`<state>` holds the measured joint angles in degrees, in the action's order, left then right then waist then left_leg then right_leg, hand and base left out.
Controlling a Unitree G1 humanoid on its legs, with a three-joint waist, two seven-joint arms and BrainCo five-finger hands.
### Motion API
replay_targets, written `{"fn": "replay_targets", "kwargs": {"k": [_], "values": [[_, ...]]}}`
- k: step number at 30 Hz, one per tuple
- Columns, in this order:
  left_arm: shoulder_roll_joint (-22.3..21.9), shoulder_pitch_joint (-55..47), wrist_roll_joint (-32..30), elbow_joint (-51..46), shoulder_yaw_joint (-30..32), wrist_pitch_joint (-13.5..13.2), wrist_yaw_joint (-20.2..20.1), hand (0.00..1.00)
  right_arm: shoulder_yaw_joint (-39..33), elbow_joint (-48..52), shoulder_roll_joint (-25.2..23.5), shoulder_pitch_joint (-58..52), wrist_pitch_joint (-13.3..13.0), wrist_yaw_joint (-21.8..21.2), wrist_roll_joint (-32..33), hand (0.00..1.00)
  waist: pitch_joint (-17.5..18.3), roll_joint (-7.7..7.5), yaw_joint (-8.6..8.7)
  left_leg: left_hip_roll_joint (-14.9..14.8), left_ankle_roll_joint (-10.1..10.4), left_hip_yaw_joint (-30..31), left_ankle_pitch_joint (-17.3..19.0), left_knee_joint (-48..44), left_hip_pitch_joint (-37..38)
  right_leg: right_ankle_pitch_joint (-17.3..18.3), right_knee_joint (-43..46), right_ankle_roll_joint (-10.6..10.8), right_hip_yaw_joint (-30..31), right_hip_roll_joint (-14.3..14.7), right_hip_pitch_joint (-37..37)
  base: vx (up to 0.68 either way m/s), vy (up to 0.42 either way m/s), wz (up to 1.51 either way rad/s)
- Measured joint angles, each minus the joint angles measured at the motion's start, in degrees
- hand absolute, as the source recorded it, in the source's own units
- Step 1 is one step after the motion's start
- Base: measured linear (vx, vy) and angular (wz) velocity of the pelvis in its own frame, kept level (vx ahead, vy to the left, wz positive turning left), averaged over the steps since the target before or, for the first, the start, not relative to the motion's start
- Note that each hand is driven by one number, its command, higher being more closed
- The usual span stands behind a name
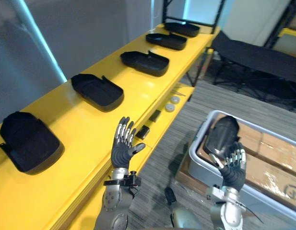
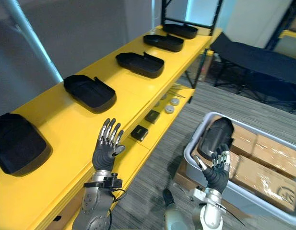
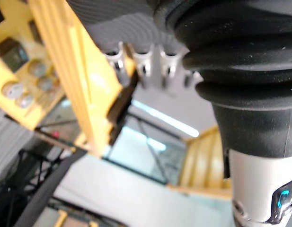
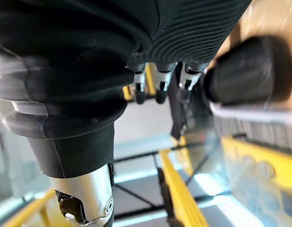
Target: Walk over and take plastic housings, then place them on the shelf
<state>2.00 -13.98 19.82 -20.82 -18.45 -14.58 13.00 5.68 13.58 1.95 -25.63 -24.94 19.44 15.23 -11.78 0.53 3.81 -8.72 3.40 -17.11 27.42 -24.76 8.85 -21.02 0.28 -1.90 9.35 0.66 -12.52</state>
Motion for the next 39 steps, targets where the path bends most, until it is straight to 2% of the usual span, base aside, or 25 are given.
{"fn": "replay_targets", "kwargs": {"k": [1,2,3,5,6,7,9,10,11,12,13,14,16,17,18,21,22,23,25,26,28,30,35,37,39], "values": [[-0.07,0.32,-0.13,-0.02,0.55,-0.01,0.26,0.0,0.15,-0.01,-0.1,0.17,-0.38,-0.44,0.08,0.0,-0.12,-0.12,-0.48,-0.42,-0.2,-1.02,-0.57,0.02,-0.12,5.97,6.45,-1.65,-3.42,0.01,-1.62,-0.23,-0.092,-0.5],[0.03,0.3,-0.13,-0.07,1.0,0.01,0.59,0.0,0.22,0.0,-0.06,0.86,-1.13,-0.68,-0.07,0.0,-0.1,0.59,-1.16,-2.1,0.2,-1.54,-1.63,0.19,-0.27,15.58,20.49,-2.55,-7.65,-0.33,-3.98,-0.19,-0.096,-0.1],[0.0,-0.03,-0.15,-0.24,1.56,0.02,0.77,0.0,1.48,-0.01,0.13,1.94,-1.91,-0.57,-0.34,0.0,-0.01,0.9,-1.5,-3.36,0.47,-1.06,-2.7,0.4,-0.3,21.38,30.78,-1.51,-9.66,-2.49,-4.32,-0.16,-0.086,0.02],[0.04,-1.41,-0.13,-0.56,3.24,0.0,1.12,0.0,4.65,-0.97,0.29,5.09,-2.54,-0.02,-0.91,0.0,0.16,0.98,-2.02,-5.13,1.53,-0.87,-3.51,0.16,-0.93,26.87,39.24,-1.51,-11.1,-7.4,-3.16,-0.05,-0.106,-0.08],[0.06,-2.25,-0.02,-0.25,4.41,0.14,1.13,0.0,6.19,-2.15,0.25,6.96,-2.47,0.72,-2.25,0.0,0.17,0.97,-2.36,-5.89,2.26,-1.18,-3.94,0.13,-1.42,27.71,40.9,-1.48,-11.16,-10.05,-2.78,0.0,-0.174,-0.34],[0.1,-3.07,0.3,0.68,5.94,0.3,1.06,0.0,7.05,-3.94,0.16,8.75,-2.2,1.24,-3.25,0.0,0.31,0.86,-2.94,-7.03,3.45,-1.6,-4.63,0.17,-2.27,27.86,41.41,-1.15,-11.24,-14.0,-2.25,0.02,-0.18,-0.35],[0.15,-4.65,2.07,1.94,8.24,0.3,1.05,0.0,7.02,-6.62,0.13,10.22,-1.35,2.32,-4.28,0.0,0.6,0.34,-3.52,-8.81,5.45,-2.45,-5.71,0.21,-3.11,26.95,39.32,-0.16,-11.52,-18.94,-1.41,0.05,-0.312,-0.47],[0.31,-5.29,3.35,3.09,9.23,0.27,1.05,0.0,7.03,-7.84,-0.03,10.37,-0.89,3.1,-5.26,0.0,0.86,-0.18,-3.64,-9.96,6.83,-2.58,-6.42,0.03,-3.01,22.26,33.6,-1.14,-13.63,-20.82,0.52,0.12,-0.485,-0.62],[0.91,-5.53,4.83,3.5,9.42,0.21,1.03,0.0,7.18,-8.01,-0.43,10.21,-0.16,3.33,-6.28,0.0,1.41,-1.02,-3.77,-10.85,7.84,-2.59,-6.94,-0.05,-3.06,19.13,29.37,0.6,-14.82,-20.57,2.03,0.13,-0.461,-0.53],[0.81,-5.4,5.29,4.22,9.2,0.3,1.02,0.0,7.13,-8.04,-0.2,9.9,0.39,3.38,-7.15,0.0,1.77,-0.8,-3.76,-12.22,8.73,-2.32,-7.56,0.13,-2.91,21.74,28.67,4.73,-16.61,-19.56,3.11,0.13,-0.506,-0.58],[-0.3,-5.21,6.66,5.29,8.31,0.54,1.02,0.0,6.77,-8.01,1.1,9.73,1.21,3.3,-7.8,0.0,2.18,0.71,-3.36,-14.53,9.13,-2.0,-9.69,0.76,-3.02,24.81,27.12,9.59,-19.94,-17.65,3.75,0.14,-0.507,-0.63],[-1.52,-4.82,6.81,5.99,7.24,0.89,1.01,0.0,6.11,-8.0,2.64,9.66,1.92,3.14,-7.99,0.0,2.56,1.8,-2.65,-15.87,8.13,-1.62,-12.77,0.18,-3.39,26.61,25.6,11.77,-21.55,-16.23,3.97,0.15,-0.496,-0.6],[-3.49,-3.03,6.8,6.51,4.59,0.96,0.83,0.0,3.97,-7.96,4.59,9.48,3.22,3.02,-8.18,0.0,1.51,2.37,-1.34,-17.24,5.21,1.28,-18.38,-6.8,-7.58,27.3,22.04,11.36,-21.81,-15.24,6.33,0.16,-0.431,-0.32],[-3.48,-1.85,6.77,6.78,1.92,0.95,0.12,0.0,1.55,-7.96,4.92,8.93,3.31,3.07,-8.16,0.0,1.39,2.4,-0.88,-16.13,6.81,2.44,-13.77,-6.88,-9.03,27.28,20.45,11.33,-21.66,-15.89,7.73,0.14,-0.338,-0.16],[-3.44,-1.1,6.75,7.0,0.75,0.89,-0.35,0.0,0.47,-8.09,4.89,8.83,3.34,3.12,-8.11,0.0,1.32,2.34,-0.54,-15.21,5.86,2.39,-12.5,-5.35,-9.35,27.28,19.93,11.33,-21.66,-16.14,8.39,0.09,-0.188,-0.1],[-3.53,1.09,6.05,9.17,-2.31,0.03,-1.55,0.0,-2.58,-8.35,5.52,9.38,3.26,2.99,-7.51,0.0,0.81,3.22,0.08,-7.71,2.69,3.8,-13.92,6.81,-9.86,27.17,18.32,11.52,-20.88,-17.13,10.01,0.04,0.001,-0.51],[-2.78,0.24,6.12,9.19,-2.21,-0.37,-1.47,0.0,-2.32,-9.49,5.85,10.23,3.26,2.72,-7.53,0.0,0.48,2.96,-1.4,-4.97,3.56,6.85,-15.53,7.88,-7.88,26.44,16.99,12.81,-19.08,-17.27,9.56,0.0,0.08,-1.02],[-2.39,-0.2,6.13,9.53,-2.35,-0.37,-1.46,0.0,-2.33,-9.58,5.99,10.26,3.24,2.7,-7.54,0.0,0.57,3.09,-1.37,-4.0,3.58,7.83,-15.44,8.59,-7.77,25.74,15.46,13.58,-18.59,-17.36,9.77,0.0,0.117,-0.83],[-1.79,0.0,6.05,10.01,-1.97,-0.32,-2.3,0.0,-2.82,-10.67,5.88,9.45,2.93,2.87,-7.49,0.0,0.28,2.88,-0.65,-1.22,4.05,7.86,-15.2,10.42,-9.05,19.87,7.18,14.2,-18.75,-18.43,10.68,-0.03,0.151,-0.18],[-1.7,0.38,6.04,10.0,-1.83,-0.32,-2.64,0.0,-2.74,-11.22,5.87,9.71,2.92,2.91,-7.5,0.0,-0.2,3.0,-0.92,-0.83,4.27,7.51,-15.36,10.17,-9.18,18.31,5.53,14.22,-18.83,-18.54,10.7,-0.06,0.163,-0.4],[-0.99,1.76,6.03,9.99,-0.62,-0.25,-4.74,0.0,-2.84,-15.98,5.78,13.16,2.87,3.4,-6.82,0.0,-2.8,1.75,-1.6,-0.39,4.79,7.41,-15.33,7.87,-11.13,13.9,1.43,14.01,-20.44,-18.63,10.65,-0.09,0.138,-0.3],[0.5,2.48,5.31,9.92,-0.82,0.32,-7.03,0.0,-3.22,-19.79,5.67,16.87,2.98,4.66,-6.94,0.0,-3.5,1.31,-2.0,-0.38,4.9,7.23,-14.54,6.6,-11.66,13.25,0.69,13.93,-20.32,-18.61,10.64,-0.07,0.076,-0.12],[1.66,3.94,0.73,8.89,-2.91,1.61,-8.08,0.0,-7.31,-32.9,6.39,27.56,5.24,5.63,-3.17,0.0,-4.78,2.66,-3.27,-0.68,5.09,8.27,-10.96,1.76,-15.14,12.09,-1.06,13.91,-20.44,-18.31,10.33,-0.09,0.062,-0.07],[2.48,5.27,-0.59,7.98,-3.0,2.58,-7.39,0.0,-9.46,-38.14,7.86,34.73,7.21,6.18,-1.71,0.0,-6.33,3.52,-4.19,-0.74,5.09,10.44,-10.29,-1.2,-18.77,11.26,-1.35,12.79,-20.82,-17.72,8.31,-0.09,0.056,0.06],[3.1,7.7,-0.55,7.98,-2.4,2.85,-6.8,0.0,-11.2,-40.98,9.56,40.88,8.66,6.95,-0.19,0.0,-8.78,3.3,-4.71,-0.72,4.8,12.23,-10.46,-2.87,-21.31,10.18,-1.98,13.05,-22.27,-17.41,7.89,-0.08,0.018,0.23]]}}
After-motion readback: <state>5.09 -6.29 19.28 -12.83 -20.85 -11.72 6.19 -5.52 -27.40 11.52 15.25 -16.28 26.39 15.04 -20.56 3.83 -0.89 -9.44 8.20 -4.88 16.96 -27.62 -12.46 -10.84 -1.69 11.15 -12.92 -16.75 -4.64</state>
